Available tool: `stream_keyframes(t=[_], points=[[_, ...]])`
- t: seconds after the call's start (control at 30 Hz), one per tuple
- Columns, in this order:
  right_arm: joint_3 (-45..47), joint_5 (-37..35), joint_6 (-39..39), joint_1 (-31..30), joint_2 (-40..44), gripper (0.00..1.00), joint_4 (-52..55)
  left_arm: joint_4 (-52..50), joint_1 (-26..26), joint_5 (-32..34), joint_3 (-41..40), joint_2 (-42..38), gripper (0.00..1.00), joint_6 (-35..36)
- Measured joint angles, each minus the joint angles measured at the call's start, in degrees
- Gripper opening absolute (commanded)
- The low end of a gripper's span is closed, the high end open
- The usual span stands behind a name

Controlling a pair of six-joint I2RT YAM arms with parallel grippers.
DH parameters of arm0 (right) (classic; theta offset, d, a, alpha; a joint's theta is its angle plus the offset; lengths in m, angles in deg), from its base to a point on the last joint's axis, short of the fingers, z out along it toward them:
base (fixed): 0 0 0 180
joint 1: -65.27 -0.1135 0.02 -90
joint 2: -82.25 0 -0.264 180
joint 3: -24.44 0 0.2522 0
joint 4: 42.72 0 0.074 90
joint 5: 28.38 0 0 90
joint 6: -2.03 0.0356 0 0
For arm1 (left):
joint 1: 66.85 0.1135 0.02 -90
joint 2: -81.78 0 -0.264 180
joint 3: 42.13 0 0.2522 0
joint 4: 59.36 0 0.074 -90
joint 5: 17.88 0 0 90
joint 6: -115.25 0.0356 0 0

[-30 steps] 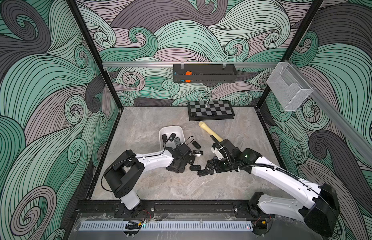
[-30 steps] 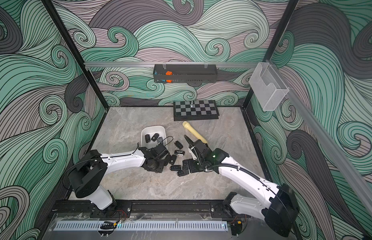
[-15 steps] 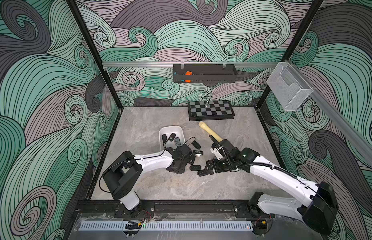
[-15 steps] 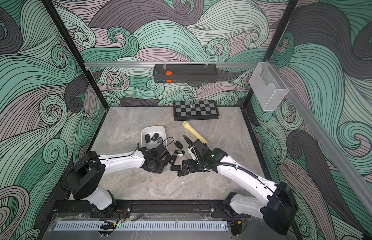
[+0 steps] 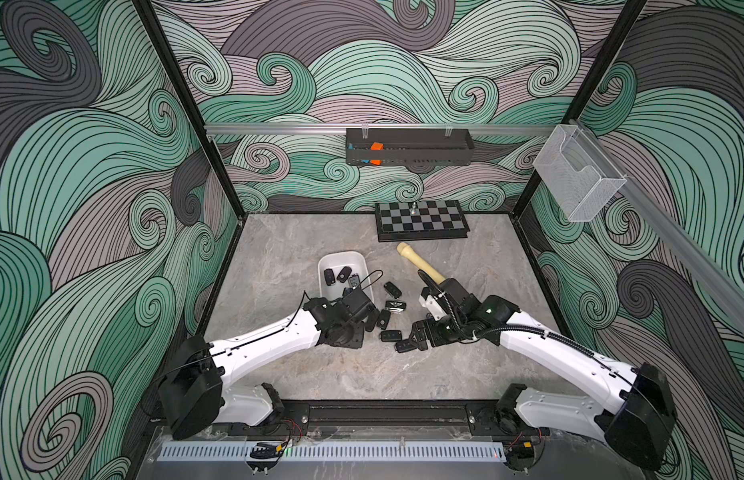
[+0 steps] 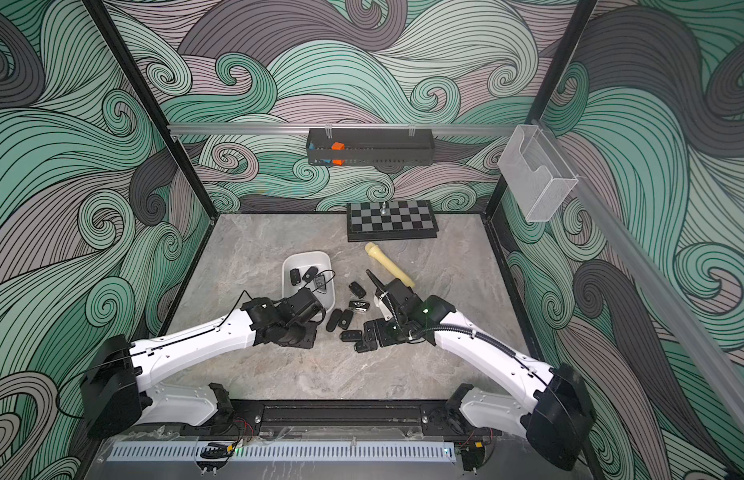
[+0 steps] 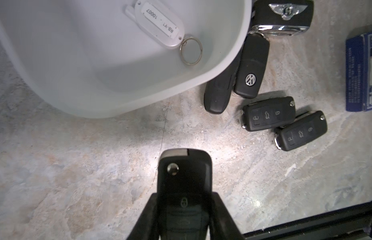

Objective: Place the car key into the storage box
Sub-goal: Pick up the car key from the center of the board, then place the car key in the storage box.

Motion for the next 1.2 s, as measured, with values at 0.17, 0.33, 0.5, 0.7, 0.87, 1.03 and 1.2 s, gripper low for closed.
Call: stream_keyframes(t=[0.17, 0.33, 0.5, 0.7, 0.87, 1.03, 1.2], points=[[-0.04, 0.02, -0.50, 0.31, 0.90, 0.99, 0.00, -4.52, 0.02, 2.29, 3.98, -2.93, 0.24, -0.04], [-0.22, 0.61, -0.46, 0.35, 1.55, 0.99, -0.20, -5.62, 0.09, 7.61, 8.85, -3.23, 0.24, 0.52], [-0.55, 0.59, -0.44, 0.35, 1.27, 0.99, -0.39, -6.16, 2.12, 10.58, 12.79, 0.00, 0.24, 2.05], [-2.14, 0.28, -0.02, 0.48, -0.15, 0.99, -0.76, -6.27, 7.48, 11.45, 17.20, 8.72, 0.24, 5.64], [-3.41, -0.37, 0.87, 0.68, -1.90, 0.99, -0.83, -5.01, 14.40, 9.42, 18.47, 14.95, 0.24, 9.31], [-4.31, -0.81, 1.55, 0.98, -4.72, 0.99, -1.05, -4.37, 20.00, 4.83, 23.37, 23.28, 0.24, 12.04], [-4.68, -1.75, 2.62, 1.20, -6.97, 0.99, -1.11, -1.16, 21.94, 1.40, 25.53, 30.03, 0.25, 13.70]])
